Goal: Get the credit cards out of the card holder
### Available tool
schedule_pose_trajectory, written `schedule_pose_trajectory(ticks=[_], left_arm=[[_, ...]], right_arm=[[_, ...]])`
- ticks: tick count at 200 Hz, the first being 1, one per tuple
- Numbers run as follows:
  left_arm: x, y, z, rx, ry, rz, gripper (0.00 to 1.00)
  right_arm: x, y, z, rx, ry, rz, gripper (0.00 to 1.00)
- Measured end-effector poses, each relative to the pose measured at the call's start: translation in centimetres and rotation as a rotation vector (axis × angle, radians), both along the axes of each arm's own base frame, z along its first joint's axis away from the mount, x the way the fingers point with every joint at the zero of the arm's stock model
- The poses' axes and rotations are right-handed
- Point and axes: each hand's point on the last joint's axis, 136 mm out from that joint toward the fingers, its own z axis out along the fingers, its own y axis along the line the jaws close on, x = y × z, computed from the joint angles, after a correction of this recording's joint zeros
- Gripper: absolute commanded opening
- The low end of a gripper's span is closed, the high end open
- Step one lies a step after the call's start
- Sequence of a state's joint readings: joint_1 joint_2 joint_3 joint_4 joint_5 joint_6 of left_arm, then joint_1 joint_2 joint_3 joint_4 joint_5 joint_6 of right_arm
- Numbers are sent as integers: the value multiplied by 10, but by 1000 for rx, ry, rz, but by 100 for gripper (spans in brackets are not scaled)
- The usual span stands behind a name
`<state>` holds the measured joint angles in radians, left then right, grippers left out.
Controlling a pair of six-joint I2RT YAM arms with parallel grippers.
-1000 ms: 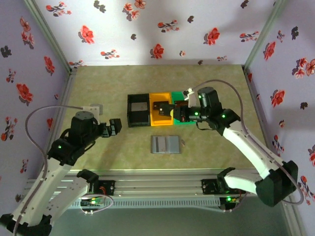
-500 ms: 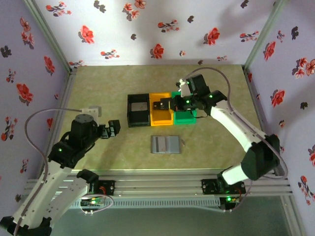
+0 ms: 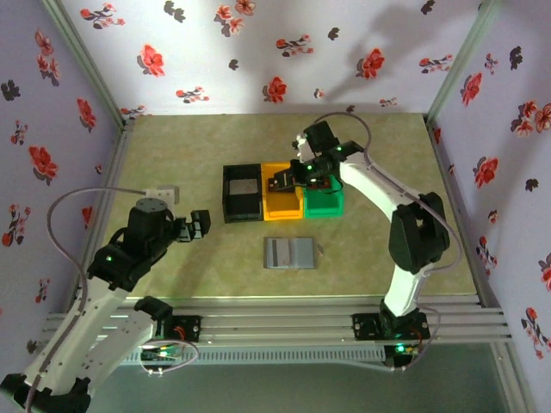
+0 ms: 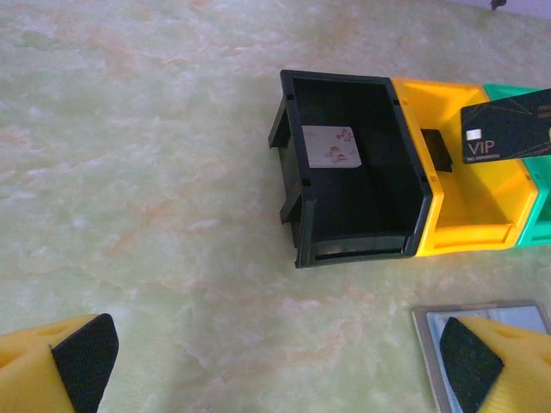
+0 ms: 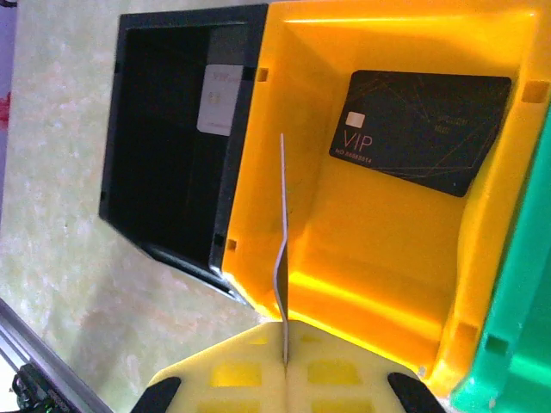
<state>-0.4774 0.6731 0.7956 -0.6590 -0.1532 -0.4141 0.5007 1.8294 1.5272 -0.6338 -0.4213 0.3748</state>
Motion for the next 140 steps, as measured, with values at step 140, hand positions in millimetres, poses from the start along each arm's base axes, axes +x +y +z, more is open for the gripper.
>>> schedule_pose_trajectory(ticks=[140], left_arm=[[3,-1,-8,26,28,-2,100]], right_arm=[[39,16,-52,-13,84,-6,0]])
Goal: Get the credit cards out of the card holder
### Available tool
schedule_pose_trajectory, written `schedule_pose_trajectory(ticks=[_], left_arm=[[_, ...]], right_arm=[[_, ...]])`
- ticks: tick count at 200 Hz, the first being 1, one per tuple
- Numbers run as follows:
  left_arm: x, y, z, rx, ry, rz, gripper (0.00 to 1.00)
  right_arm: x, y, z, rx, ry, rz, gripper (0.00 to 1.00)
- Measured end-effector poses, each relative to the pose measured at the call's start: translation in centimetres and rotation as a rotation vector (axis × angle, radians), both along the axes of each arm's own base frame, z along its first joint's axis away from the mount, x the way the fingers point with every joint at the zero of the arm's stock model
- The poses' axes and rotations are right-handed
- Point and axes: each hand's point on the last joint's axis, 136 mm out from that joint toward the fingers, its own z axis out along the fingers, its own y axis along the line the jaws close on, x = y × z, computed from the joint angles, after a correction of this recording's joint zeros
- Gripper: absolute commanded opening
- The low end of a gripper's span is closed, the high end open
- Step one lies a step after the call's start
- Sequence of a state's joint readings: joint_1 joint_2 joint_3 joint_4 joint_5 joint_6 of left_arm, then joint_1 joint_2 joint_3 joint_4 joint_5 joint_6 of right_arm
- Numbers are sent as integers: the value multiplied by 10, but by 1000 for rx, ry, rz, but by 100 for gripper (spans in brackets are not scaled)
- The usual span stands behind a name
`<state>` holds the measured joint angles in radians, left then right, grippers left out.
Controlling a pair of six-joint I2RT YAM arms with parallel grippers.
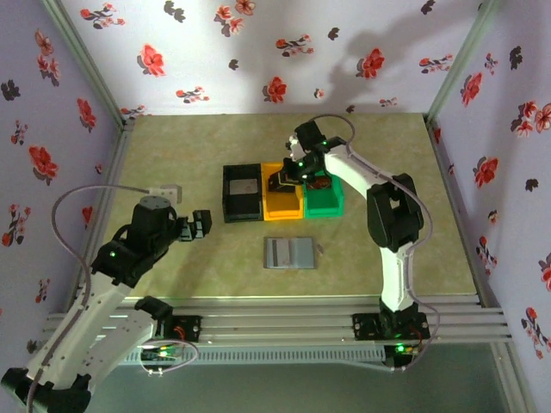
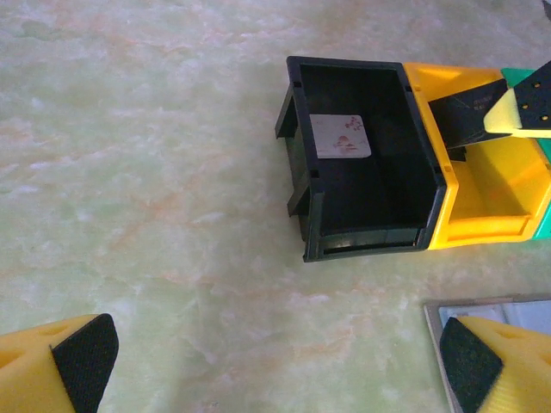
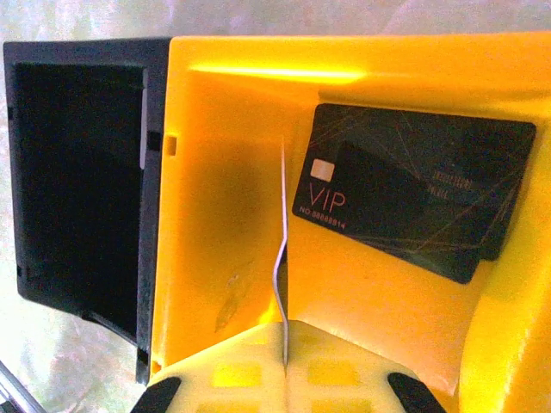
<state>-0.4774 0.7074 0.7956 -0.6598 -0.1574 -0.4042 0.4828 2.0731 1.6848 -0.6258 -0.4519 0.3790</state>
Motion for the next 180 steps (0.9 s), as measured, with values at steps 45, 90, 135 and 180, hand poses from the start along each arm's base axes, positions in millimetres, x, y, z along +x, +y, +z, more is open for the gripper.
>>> schedule_pose_trajectory(ticks=[45,90,135,180], left_arm=[[0,0,0,1,0,0,100],[0,0,0,4,-1,-2,100],[0,0,0,12,-3,-9,100],[0,0,0,12,-3,-9,100]], right_arm=[[8,4,0,28,13,-9,0],[17,0,-8,48,36,-29,0],[17,2,-11,60,56,-33,0],[17,2,-11,61,59,-34,0]])
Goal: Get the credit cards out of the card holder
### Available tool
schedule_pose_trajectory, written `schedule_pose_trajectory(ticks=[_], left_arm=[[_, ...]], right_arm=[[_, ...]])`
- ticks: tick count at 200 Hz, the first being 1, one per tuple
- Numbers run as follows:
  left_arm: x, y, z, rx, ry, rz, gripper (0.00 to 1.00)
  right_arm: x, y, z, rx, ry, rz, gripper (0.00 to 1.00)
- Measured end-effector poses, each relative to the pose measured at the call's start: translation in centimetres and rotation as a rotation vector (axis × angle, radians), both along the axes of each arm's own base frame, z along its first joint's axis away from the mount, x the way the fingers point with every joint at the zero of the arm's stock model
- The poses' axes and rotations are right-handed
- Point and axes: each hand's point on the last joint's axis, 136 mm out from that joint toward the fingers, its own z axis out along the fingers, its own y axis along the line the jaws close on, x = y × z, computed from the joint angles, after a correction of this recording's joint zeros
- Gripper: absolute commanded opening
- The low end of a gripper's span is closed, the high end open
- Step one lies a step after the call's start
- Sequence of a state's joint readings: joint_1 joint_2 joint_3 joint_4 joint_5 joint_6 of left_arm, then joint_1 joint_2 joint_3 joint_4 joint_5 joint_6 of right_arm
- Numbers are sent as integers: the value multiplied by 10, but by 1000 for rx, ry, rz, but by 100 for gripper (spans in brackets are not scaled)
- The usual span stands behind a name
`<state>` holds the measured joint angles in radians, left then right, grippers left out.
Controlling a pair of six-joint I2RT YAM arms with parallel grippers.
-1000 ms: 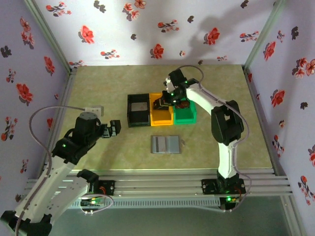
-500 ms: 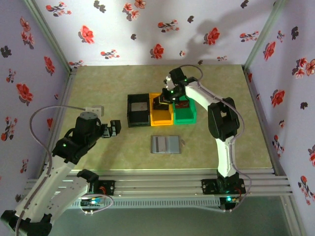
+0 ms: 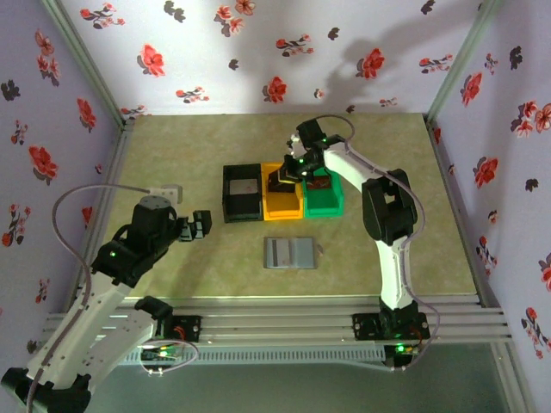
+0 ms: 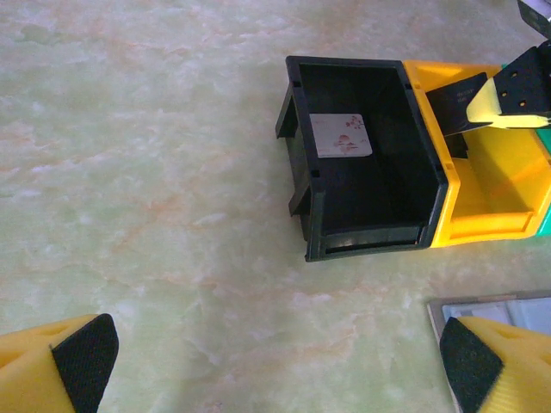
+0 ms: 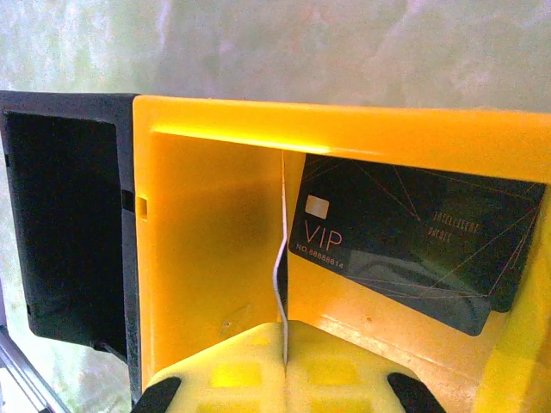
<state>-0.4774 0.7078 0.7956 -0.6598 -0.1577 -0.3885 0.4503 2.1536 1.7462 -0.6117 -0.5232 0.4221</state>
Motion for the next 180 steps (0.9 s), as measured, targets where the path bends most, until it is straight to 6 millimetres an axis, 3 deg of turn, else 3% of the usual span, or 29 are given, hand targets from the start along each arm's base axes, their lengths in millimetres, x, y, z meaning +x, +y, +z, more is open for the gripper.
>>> schedule_pose_trajectory(ticks=[97,180], left_arm=[[1,0,-2,8,9,-2,100],[0,0,-4,12,17,-2,100]], right_arm=[[1,0,-13,-8,32,-6,7],[1,1,-12,-7,30,-6,20]])
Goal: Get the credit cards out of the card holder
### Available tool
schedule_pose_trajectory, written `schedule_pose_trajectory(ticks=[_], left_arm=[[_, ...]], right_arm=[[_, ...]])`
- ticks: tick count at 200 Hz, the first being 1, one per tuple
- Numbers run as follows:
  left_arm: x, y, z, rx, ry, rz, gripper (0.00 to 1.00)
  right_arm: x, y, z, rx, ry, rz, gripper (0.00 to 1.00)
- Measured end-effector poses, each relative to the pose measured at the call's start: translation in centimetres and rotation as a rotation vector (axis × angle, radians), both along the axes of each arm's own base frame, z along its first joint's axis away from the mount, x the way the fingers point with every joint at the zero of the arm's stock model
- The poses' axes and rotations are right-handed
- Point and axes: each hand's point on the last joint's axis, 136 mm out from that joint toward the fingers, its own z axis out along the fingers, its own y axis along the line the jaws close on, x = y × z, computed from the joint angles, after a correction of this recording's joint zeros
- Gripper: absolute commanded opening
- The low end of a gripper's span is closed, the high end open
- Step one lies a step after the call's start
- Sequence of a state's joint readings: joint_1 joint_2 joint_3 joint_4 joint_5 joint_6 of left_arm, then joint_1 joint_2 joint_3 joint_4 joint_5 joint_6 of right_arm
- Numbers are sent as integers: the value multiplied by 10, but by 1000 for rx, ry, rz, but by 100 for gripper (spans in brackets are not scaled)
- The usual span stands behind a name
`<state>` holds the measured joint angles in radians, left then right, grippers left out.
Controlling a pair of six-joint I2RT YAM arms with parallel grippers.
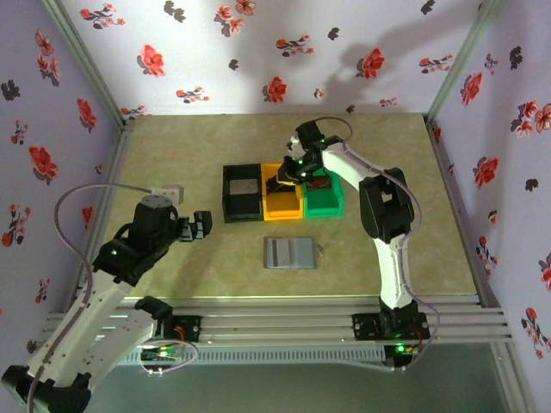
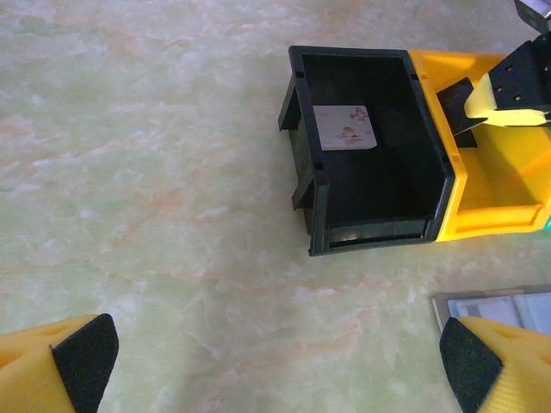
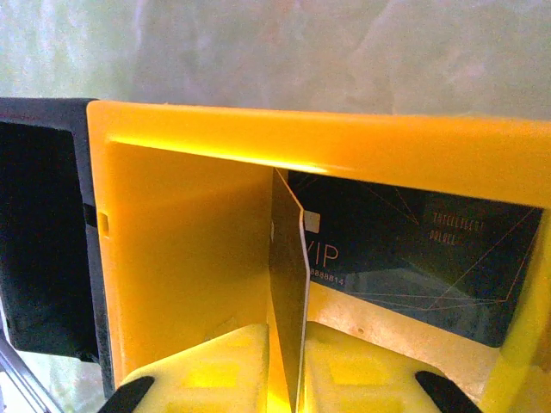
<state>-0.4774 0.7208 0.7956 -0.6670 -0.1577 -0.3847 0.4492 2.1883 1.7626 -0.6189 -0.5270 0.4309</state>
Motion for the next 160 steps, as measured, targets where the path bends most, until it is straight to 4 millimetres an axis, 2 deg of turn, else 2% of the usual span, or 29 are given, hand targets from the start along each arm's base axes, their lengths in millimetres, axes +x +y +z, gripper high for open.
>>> schedule_pose_trajectory(ticks=[103,130,160], left_arm=[[1,0,-2,3,6,0,100],[1,0,-3,5,10,0,100],[1,0,-3,5,10,0,100]], right_arm=[[3,-2,2,-15,-6,-21,40],[5,-4,10,-19,-25,-29,42],[7,-6,28,-18,-62,-37,43]])
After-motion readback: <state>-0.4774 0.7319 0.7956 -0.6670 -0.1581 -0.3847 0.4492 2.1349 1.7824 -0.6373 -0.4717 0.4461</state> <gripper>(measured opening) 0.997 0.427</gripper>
